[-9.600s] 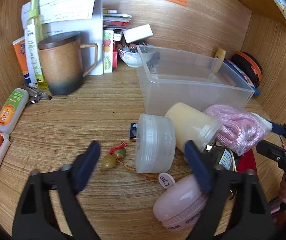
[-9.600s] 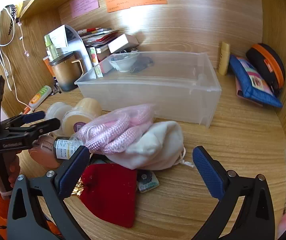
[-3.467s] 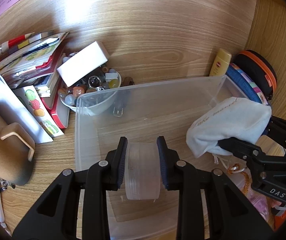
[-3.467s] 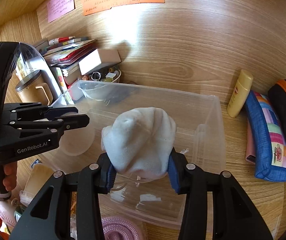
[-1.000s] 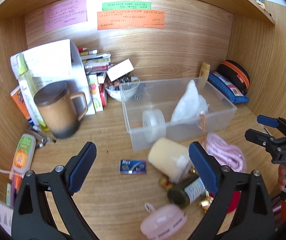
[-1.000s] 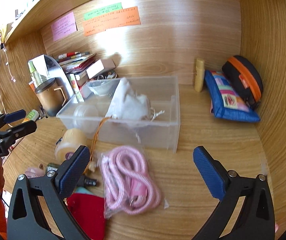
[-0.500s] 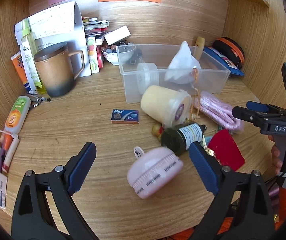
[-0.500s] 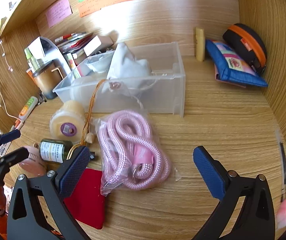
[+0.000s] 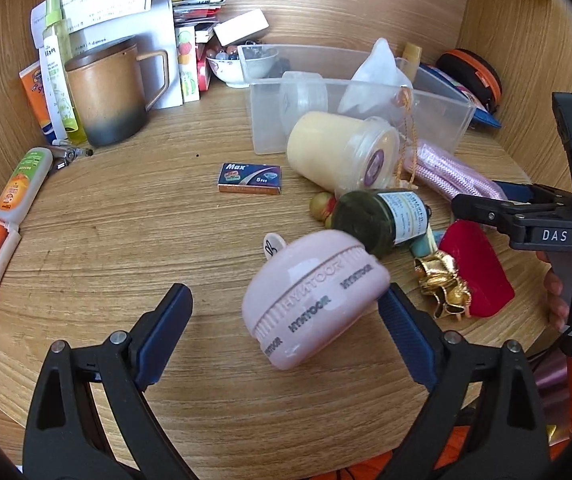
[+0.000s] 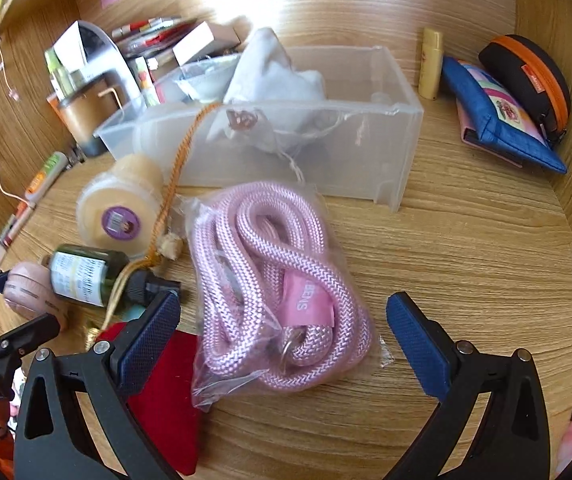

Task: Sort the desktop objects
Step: 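Withdraw both grippers and move toward the pink timer and pink rope bag, then grasp the pink timer with the left gripper while the right grasps the pink rope bag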

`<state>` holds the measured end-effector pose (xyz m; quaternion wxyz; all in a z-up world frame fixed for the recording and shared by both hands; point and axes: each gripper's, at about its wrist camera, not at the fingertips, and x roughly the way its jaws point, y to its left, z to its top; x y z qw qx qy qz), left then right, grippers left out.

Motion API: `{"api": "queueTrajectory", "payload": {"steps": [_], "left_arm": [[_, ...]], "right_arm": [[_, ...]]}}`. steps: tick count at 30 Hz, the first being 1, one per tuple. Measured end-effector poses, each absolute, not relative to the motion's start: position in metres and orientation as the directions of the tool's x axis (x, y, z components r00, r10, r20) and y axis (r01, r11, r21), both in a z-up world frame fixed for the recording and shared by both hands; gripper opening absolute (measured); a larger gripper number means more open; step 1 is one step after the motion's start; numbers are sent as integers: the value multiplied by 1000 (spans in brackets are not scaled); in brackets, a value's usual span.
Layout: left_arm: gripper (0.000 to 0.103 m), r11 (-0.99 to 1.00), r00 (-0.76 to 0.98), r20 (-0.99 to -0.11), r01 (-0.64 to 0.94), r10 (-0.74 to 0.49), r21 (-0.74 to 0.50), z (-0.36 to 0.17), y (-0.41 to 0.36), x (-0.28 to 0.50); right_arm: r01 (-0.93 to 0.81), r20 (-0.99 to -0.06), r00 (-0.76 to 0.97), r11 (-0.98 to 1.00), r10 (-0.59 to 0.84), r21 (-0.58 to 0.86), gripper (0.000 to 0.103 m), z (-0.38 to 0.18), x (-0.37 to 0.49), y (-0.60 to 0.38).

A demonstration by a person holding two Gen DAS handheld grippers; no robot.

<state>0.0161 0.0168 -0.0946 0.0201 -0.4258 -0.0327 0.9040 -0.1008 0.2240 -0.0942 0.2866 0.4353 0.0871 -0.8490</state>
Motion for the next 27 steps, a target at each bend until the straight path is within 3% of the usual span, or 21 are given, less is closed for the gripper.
{"api": "queueTrajectory", "payload": {"steps": [10,12,14,16,20,22,27], "left_arm": [[95,-998,-676,-735,-20,57,-59,-96,15,13],[90,-998,-675,-735,-22,64,-67,-97,14,12],[73,-997,-670,-739,-24,67,-69,-98,15,11],[64,-998,-660,-749,-25,54,-50,-100,18,8],[60,-999,-660,-750,-30,43,-31,-103,21,7],[60,-999,-664,-746,-25,43,-35,-103,21,7],[60,-999,-675,-737,-11,32,-33,-103,21,8]], "right_arm": [[605,-824,-431,-795,-369,40,102,-103,-114,206],[616,-819,-434,-787,-374,33,98,-104,-116,202],[632,-808,-435,-774,-397,40,95,-103,-114,201],[638,-803,-433,-768,-410,48,92,-103,-114,200],[648,-805,-438,-761,-401,27,89,-104,-113,198],[650,-806,-446,-760,-389,7,85,-104,-111,198],[659,-801,-454,-752,-391,-7,63,-103,-110,197]]}}
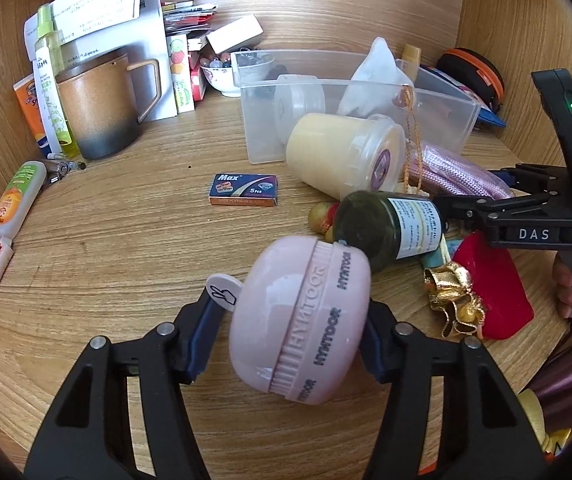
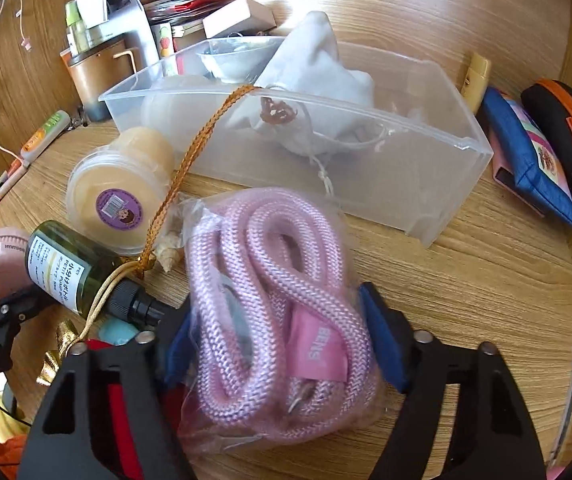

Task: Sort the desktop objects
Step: 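Grasp the pink timer with the left gripper while the right grasps the pink rope bag, then lift the pink timer and rope bag and carry them over the clear box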

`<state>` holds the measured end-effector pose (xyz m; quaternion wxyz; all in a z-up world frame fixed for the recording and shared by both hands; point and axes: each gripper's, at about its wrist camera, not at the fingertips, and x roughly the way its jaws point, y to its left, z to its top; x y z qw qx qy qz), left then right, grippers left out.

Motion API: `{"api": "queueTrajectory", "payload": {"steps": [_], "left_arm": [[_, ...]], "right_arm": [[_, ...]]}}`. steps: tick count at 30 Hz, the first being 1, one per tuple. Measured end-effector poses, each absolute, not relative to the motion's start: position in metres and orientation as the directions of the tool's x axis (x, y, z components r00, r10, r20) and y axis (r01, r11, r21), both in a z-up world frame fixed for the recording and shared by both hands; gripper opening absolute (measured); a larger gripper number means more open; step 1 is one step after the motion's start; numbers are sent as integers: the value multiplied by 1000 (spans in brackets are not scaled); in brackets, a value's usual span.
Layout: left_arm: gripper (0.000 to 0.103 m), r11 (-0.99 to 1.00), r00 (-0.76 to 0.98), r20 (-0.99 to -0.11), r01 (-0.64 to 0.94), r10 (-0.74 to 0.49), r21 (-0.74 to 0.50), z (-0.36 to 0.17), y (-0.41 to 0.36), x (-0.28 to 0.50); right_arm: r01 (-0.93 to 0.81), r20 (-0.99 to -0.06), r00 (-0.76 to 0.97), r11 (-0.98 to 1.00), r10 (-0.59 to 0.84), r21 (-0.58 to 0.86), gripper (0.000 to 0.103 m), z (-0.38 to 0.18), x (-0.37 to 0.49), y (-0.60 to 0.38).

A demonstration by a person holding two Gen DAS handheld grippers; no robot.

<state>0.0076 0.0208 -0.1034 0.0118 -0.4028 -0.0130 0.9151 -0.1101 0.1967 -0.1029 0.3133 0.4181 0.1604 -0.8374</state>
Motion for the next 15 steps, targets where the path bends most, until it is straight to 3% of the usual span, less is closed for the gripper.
{"api": "queueTrajectory", "payload": {"steps": [6,8,15], "left_arm": [[59,-999,-695,-718,7,22,-37,-95,16,7],[49,-999,-699,-715,12,22,-43,-92,13,6],[47,-996,-692,-722,37,32,-80,-93,2,2]], "right_arm": [[648,-793,-429,-759,-432,63,55,-100,-114,207],[639,-789,-415,-762,-454,103,54,-99,-116,212],[629,-748,-452,-768,-485,118,54,-84,-104,222]]}}
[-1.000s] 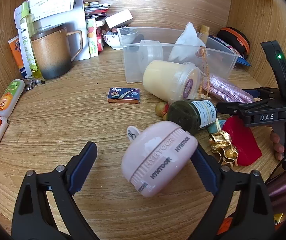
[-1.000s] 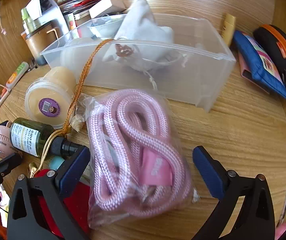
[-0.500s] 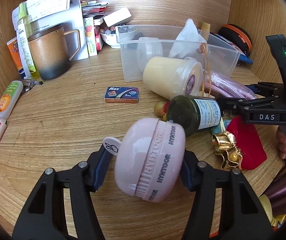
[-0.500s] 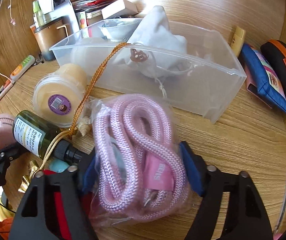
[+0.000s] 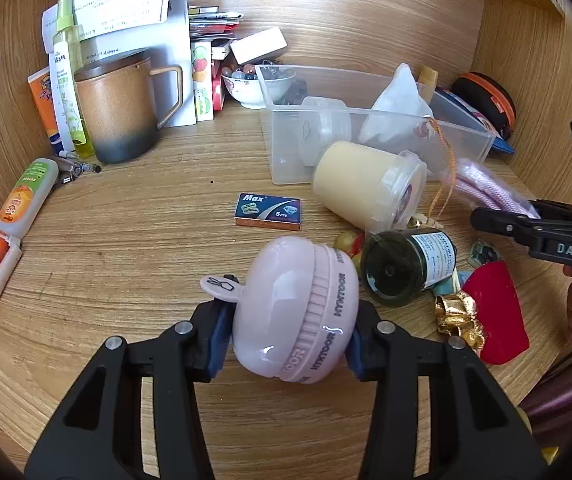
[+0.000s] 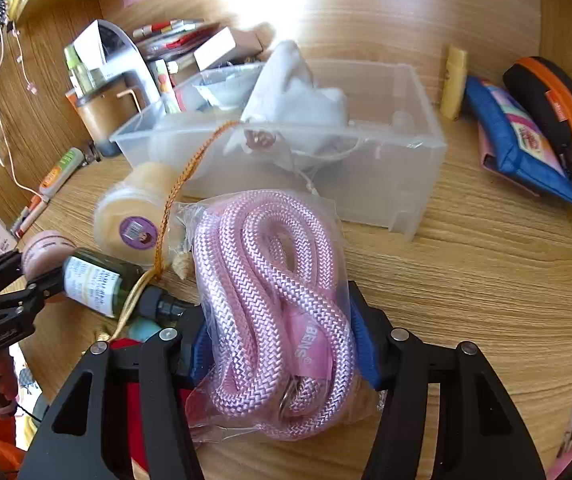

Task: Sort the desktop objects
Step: 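Lift the pink timer and rope bag and carry them over the clear box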

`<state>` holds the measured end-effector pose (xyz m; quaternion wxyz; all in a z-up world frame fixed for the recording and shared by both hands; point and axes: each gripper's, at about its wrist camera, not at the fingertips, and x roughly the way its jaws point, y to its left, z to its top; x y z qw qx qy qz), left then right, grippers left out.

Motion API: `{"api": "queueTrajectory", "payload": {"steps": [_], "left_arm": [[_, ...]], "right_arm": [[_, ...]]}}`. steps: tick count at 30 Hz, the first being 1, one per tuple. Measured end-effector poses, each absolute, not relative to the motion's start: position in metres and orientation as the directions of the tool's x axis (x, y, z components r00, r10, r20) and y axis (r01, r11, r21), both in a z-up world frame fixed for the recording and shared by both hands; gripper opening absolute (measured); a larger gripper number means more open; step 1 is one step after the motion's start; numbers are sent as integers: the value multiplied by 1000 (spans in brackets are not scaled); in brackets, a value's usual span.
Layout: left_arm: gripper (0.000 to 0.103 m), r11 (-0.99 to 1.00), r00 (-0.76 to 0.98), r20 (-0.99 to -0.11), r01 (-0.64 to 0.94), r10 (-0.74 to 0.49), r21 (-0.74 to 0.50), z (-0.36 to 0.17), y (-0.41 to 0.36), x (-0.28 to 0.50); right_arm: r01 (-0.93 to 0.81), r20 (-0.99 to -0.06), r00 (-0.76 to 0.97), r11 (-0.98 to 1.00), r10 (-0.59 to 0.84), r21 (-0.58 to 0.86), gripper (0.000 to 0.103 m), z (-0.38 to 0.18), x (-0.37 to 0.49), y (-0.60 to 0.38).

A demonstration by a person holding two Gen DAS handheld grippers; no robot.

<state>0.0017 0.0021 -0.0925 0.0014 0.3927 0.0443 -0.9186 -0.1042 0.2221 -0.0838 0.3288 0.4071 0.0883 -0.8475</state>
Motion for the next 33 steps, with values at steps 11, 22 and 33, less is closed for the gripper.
{"api": "queueTrajectory", "payload": {"steps": [11,22,33], "left_arm": [[47,-996,-719,-695,50,15,-73,-72,0,-2],[47,-997,-748,-662,5,45,-73,-30,-3,-33],[47,-995,-757,-646,-51,97,-89,-11,0,-68]], "right_arm": [[623,-693,-500,-772,-519,129,54,-54,-92,242],[609,-661,-544,-785,-518,115,54,-29,-102,250],[608,-637,-575,-789,-513,87,54,-8,-117,244]]}}
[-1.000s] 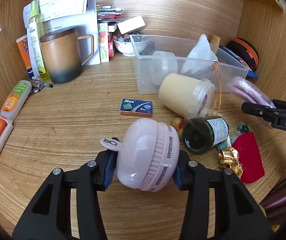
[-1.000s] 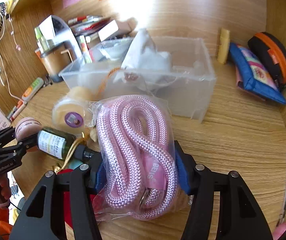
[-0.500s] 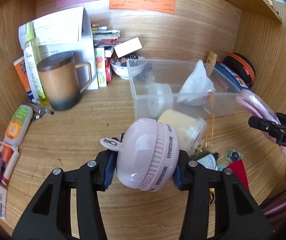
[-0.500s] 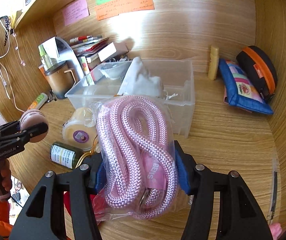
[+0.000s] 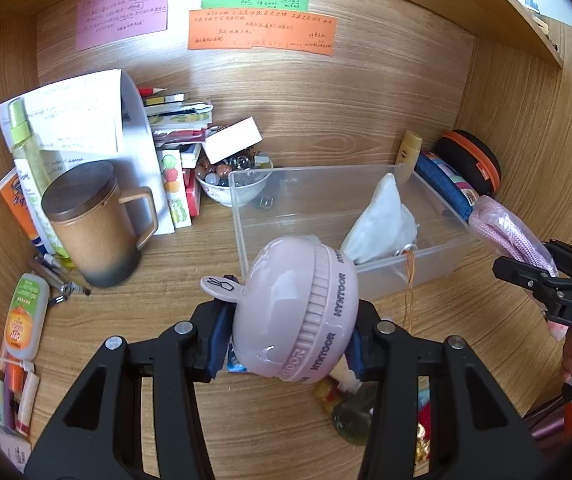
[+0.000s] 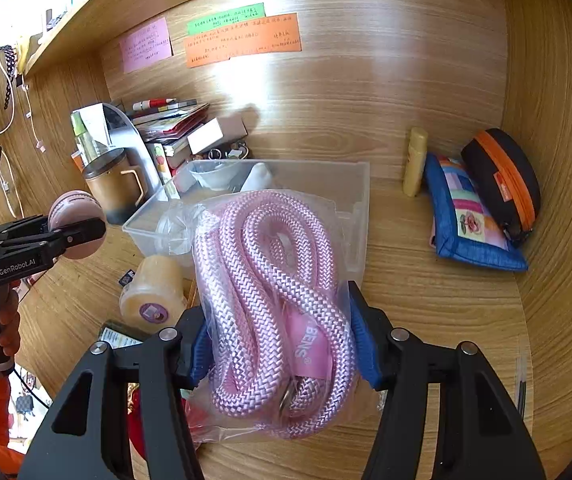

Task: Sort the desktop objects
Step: 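Lift the pink timer and rope bag and carry them over the clear box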

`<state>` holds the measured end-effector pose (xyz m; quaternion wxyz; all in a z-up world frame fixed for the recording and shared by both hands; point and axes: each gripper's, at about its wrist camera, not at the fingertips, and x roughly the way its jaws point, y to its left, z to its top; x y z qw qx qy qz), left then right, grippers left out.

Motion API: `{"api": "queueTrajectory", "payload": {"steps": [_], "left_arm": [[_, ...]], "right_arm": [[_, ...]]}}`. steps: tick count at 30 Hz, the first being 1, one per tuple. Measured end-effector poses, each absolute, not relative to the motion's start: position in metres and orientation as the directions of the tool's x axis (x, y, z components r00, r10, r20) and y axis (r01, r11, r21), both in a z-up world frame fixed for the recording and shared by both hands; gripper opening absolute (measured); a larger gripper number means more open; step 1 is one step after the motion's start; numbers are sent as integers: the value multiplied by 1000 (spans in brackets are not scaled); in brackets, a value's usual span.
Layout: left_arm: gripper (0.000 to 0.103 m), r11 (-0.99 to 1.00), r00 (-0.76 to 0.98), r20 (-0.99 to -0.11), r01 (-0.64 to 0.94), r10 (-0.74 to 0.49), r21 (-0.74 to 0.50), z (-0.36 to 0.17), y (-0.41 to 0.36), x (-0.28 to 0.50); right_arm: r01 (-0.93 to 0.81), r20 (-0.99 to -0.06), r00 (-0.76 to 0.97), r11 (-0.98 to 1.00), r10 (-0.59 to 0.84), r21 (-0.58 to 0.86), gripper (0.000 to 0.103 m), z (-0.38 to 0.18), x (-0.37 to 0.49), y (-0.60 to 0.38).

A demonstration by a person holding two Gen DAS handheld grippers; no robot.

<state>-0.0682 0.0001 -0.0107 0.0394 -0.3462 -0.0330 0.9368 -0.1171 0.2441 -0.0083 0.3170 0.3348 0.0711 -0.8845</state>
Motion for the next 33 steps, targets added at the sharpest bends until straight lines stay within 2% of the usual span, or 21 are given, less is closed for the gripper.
{"api": "queueTrajectory", "payload": {"steps": [18,33], "left_arm": [[47,-987,-742,-651,-125,161,-102,5,9,-124],[47,-990,-726,-674,-126,137,-65,3,9,-177]], "right_arm": [[623,-621,-582,-779,-525,75,54,11,-158,220],[631,-646,-562,-773,-516,70,54,4,-204,203]]}}
